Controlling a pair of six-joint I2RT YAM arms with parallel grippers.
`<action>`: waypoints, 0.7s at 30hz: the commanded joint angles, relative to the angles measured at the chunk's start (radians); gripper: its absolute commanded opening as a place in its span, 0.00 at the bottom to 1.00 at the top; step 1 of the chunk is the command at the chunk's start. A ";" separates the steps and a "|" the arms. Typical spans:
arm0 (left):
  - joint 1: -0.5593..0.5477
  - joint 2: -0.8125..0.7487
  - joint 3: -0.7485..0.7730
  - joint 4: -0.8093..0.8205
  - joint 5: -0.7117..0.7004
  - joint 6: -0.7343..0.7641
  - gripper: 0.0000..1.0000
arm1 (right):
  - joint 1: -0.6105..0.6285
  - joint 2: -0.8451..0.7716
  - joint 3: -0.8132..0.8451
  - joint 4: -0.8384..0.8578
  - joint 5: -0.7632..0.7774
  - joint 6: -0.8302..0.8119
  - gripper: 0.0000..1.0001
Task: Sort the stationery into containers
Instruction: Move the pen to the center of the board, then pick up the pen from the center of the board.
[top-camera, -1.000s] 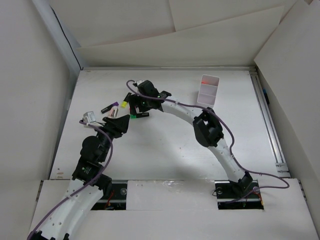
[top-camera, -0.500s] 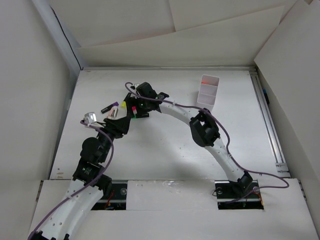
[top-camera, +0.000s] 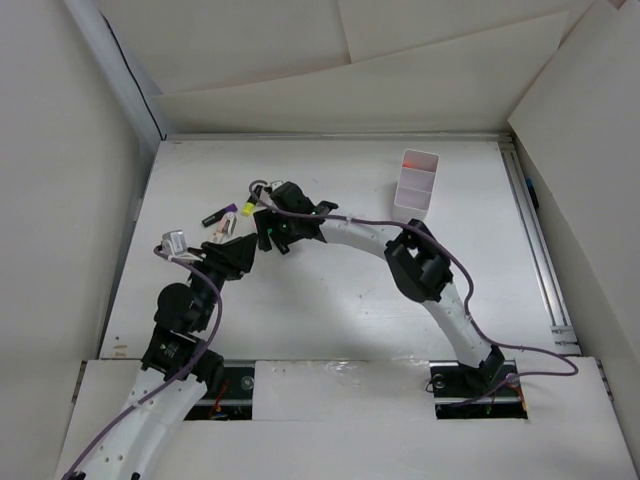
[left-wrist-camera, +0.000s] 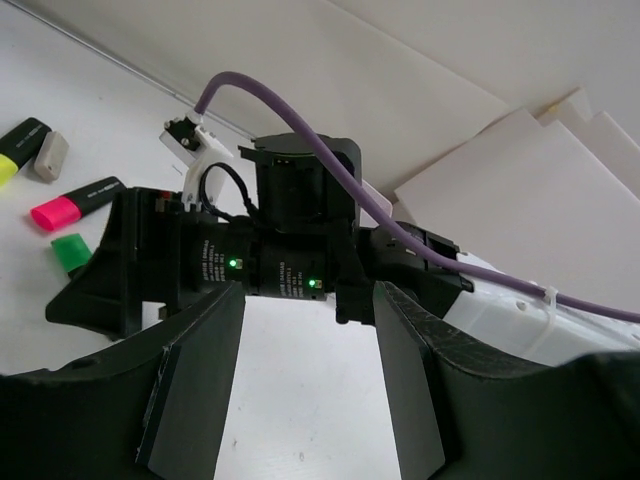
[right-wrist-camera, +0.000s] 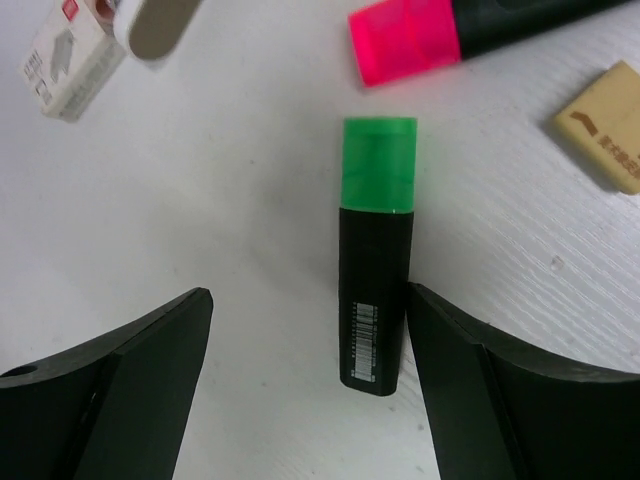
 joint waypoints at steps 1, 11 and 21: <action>0.002 -0.021 0.034 0.003 -0.005 0.014 0.50 | 0.045 0.034 0.102 -0.032 0.155 0.036 0.84; 0.002 -0.051 0.057 -0.049 -0.024 0.024 0.50 | 0.055 0.134 0.260 -0.058 0.387 0.105 0.67; 0.002 -0.118 0.068 -0.083 -0.024 0.024 0.50 | 0.065 0.225 0.397 -0.097 0.407 0.123 0.60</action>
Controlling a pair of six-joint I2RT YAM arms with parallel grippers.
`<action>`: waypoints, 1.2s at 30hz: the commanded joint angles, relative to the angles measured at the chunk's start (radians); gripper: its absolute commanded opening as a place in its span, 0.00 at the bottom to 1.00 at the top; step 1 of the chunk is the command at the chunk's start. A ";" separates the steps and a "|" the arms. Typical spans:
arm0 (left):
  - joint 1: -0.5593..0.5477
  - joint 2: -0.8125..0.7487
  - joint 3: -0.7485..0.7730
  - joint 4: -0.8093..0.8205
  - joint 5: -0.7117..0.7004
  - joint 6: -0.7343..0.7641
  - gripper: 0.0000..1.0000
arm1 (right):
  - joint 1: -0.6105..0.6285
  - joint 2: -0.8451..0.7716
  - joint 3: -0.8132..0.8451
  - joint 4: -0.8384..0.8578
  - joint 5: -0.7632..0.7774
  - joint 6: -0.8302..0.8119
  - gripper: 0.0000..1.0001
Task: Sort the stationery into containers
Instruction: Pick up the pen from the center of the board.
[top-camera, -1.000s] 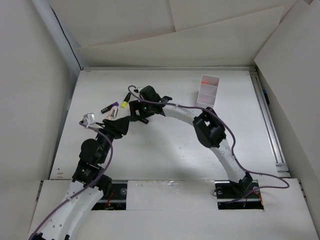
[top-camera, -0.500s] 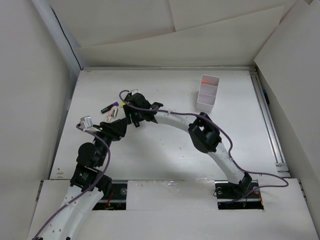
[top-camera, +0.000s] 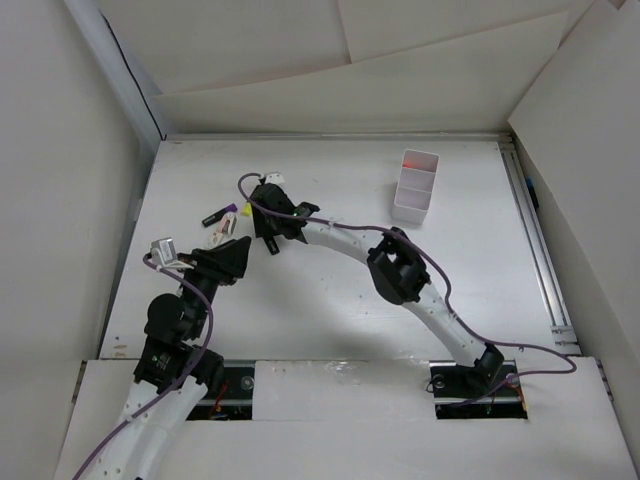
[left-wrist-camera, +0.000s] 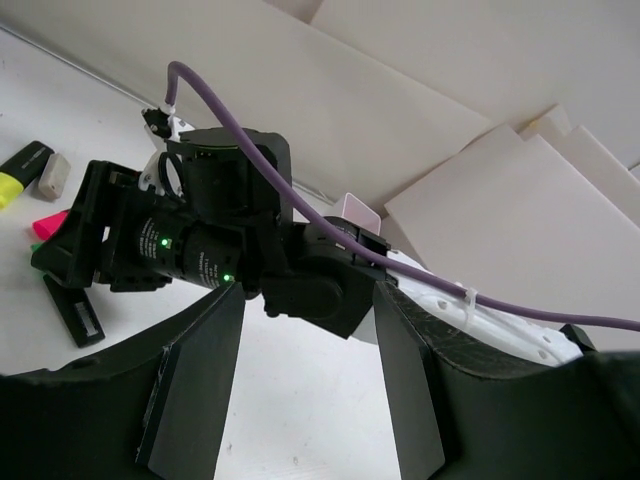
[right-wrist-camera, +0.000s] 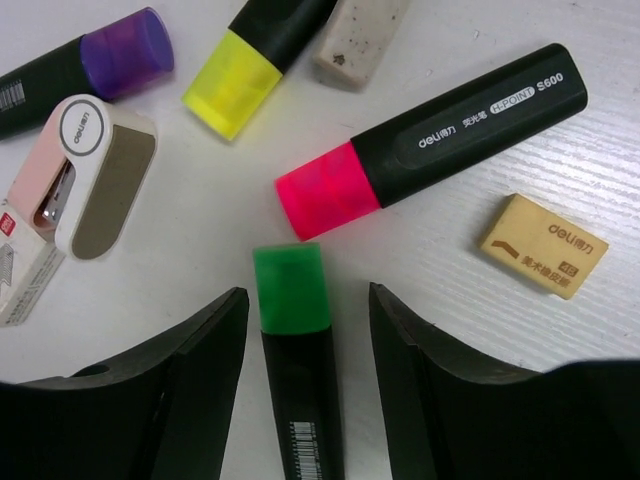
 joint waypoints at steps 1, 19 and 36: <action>0.002 -0.015 0.039 0.010 -0.010 0.024 0.50 | 0.012 0.021 0.062 -0.017 0.022 0.019 0.56; 0.002 -0.026 0.021 0.010 0.000 0.033 0.50 | 0.021 -0.211 -0.304 0.016 0.068 0.009 0.23; 0.002 0.069 -0.020 0.102 0.055 0.013 0.50 | -0.092 -0.664 -0.707 0.233 0.025 0.099 0.19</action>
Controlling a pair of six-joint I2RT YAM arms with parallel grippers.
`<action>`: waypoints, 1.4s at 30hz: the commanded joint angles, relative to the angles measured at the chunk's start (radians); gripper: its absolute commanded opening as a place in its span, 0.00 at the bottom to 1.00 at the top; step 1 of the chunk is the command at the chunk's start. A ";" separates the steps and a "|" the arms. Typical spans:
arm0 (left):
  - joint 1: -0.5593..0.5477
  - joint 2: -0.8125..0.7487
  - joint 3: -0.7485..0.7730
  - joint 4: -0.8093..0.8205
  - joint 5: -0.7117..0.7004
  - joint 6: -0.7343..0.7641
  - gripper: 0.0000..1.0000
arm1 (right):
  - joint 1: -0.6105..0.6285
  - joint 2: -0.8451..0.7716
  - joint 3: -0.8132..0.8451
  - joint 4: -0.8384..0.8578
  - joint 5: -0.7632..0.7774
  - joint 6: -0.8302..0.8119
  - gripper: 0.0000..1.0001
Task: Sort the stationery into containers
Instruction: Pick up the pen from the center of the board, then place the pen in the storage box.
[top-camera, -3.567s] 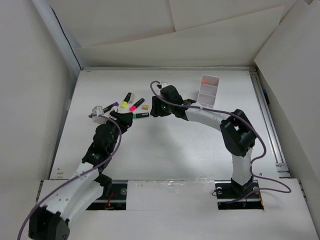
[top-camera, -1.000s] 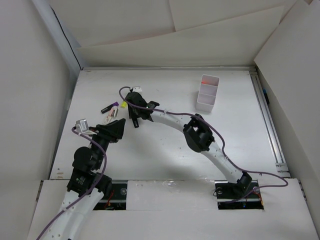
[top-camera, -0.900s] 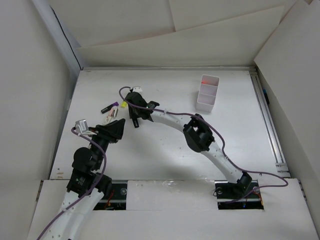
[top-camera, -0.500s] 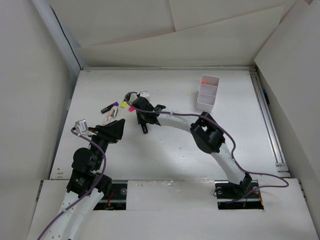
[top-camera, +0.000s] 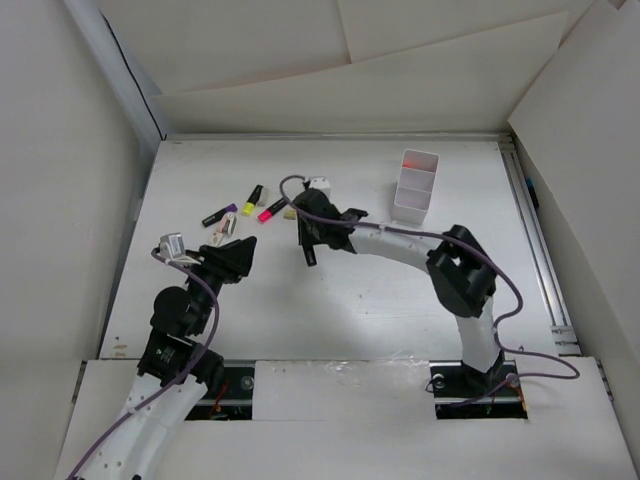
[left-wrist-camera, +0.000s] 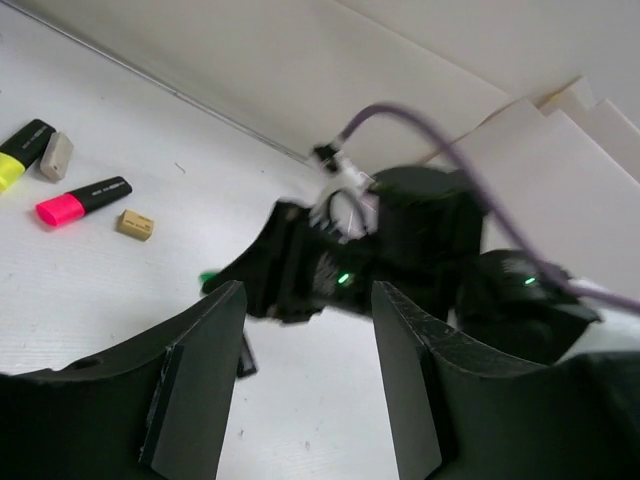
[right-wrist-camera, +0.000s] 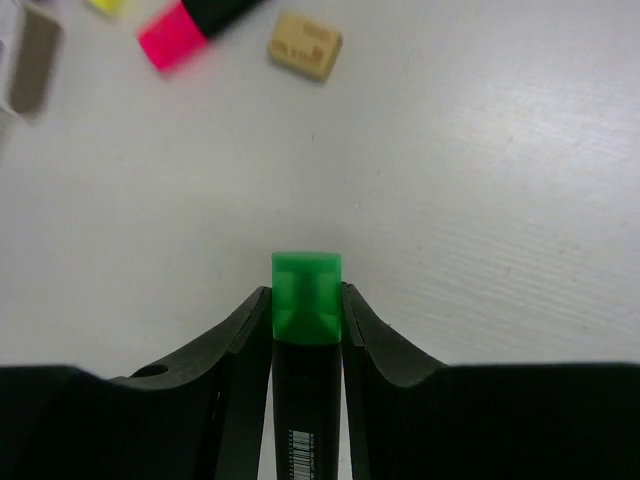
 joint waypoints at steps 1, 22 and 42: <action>0.002 0.052 -0.025 0.107 0.060 -0.003 0.49 | -0.095 -0.157 -0.004 0.142 -0.021 0.043 0.19; -0.007 0.578 -0.076 0.515 0.203 0.039 0.49 | -0.523 -0.024 0.191 0.470 0.781 -0.104 0.17; -0.007 0.638 -0.085 0.570 0.194 0.097 0.50 | -0.535 0.118 0.177 0.886 0.952 -0.525 0.15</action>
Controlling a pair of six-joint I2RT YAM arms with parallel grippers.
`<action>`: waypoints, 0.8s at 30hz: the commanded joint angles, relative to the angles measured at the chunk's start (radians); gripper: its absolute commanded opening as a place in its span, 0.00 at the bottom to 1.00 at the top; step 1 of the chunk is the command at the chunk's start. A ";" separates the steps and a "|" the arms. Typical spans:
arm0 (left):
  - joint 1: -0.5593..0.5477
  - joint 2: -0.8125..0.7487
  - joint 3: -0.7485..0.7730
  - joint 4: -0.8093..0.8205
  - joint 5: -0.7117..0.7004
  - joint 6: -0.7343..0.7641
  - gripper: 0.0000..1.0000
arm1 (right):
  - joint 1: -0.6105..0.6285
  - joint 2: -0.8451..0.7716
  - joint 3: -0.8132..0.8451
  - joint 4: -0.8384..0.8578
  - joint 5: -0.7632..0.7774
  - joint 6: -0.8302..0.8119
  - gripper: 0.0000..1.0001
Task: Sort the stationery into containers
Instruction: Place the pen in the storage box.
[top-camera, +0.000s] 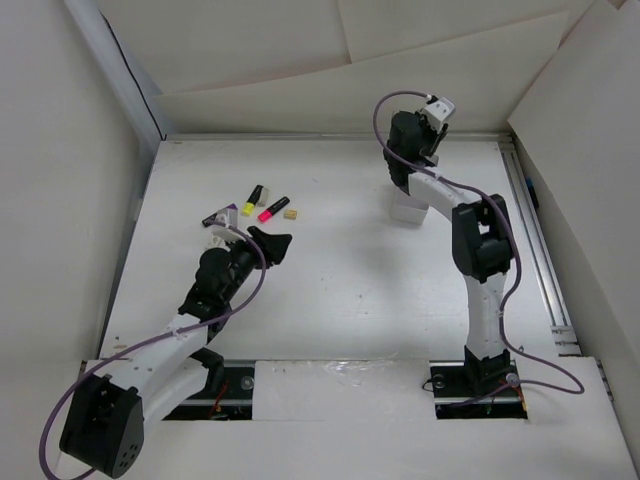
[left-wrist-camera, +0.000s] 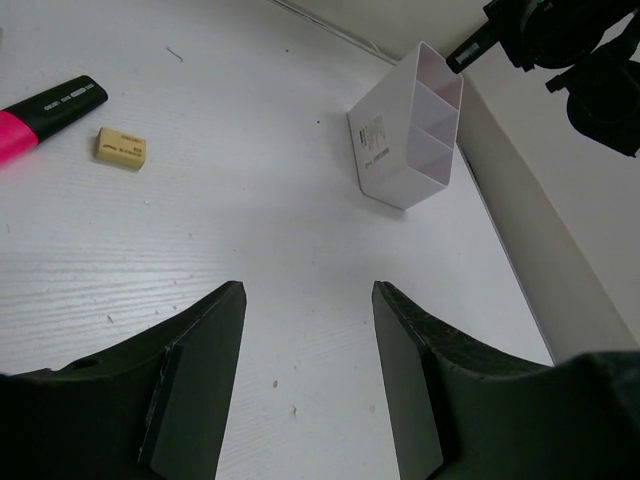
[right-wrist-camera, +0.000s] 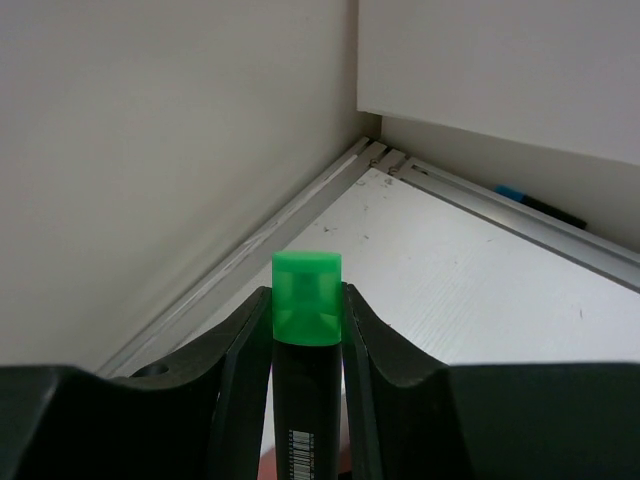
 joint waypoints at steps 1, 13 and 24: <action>-0.004 0.014 -0.005 0.060 0.002 0.019 0.50 | 0.007 0.010 0.002 0.143 0.047 -0.089 0.15; -0.004 0.048 -0.005 0.090 -0.008 0.019 0.50 | -0.002 0.076 -0.001 0.180 0.047 -0.140 0.15; -0.004 0.077 -0.005 0.090 -0.008 0.019 0.50 | 0.009 0.103 -0.001 0.200 0.076 -0.140 0.15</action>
